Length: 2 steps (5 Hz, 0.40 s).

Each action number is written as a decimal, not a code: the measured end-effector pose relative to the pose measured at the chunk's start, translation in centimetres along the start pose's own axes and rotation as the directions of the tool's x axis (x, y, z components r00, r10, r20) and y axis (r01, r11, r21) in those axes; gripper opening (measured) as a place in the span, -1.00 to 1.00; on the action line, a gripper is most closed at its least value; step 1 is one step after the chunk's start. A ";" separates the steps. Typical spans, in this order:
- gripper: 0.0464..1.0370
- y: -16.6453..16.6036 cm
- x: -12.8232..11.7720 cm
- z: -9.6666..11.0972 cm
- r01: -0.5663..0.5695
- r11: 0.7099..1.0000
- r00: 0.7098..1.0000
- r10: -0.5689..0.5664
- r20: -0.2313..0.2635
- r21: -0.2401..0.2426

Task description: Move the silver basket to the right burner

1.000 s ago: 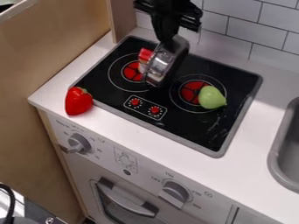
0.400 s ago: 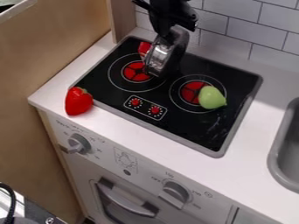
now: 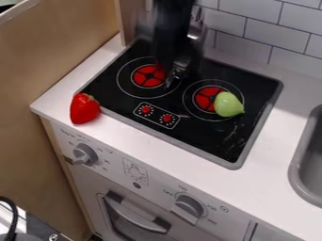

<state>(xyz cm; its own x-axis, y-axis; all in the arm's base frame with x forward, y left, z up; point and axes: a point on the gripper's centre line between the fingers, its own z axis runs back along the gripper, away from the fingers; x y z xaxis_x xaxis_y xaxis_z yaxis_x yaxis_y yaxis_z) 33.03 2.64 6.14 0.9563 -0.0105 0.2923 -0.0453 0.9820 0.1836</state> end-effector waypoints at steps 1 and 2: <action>-0.99 -1.1 -0.2 0.7 -0.026 1.000 1.000 0.026 -0.014 0.005; -0.99 -1.9 -0.2 0.9 -0.037 0.999 0.999 0.037 -0.013 0.017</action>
<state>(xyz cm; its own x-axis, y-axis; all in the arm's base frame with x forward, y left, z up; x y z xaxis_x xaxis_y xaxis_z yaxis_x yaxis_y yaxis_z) 32.65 0.60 6.60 0.9576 0.0281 0.2867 -0.0852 0.9783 0.1887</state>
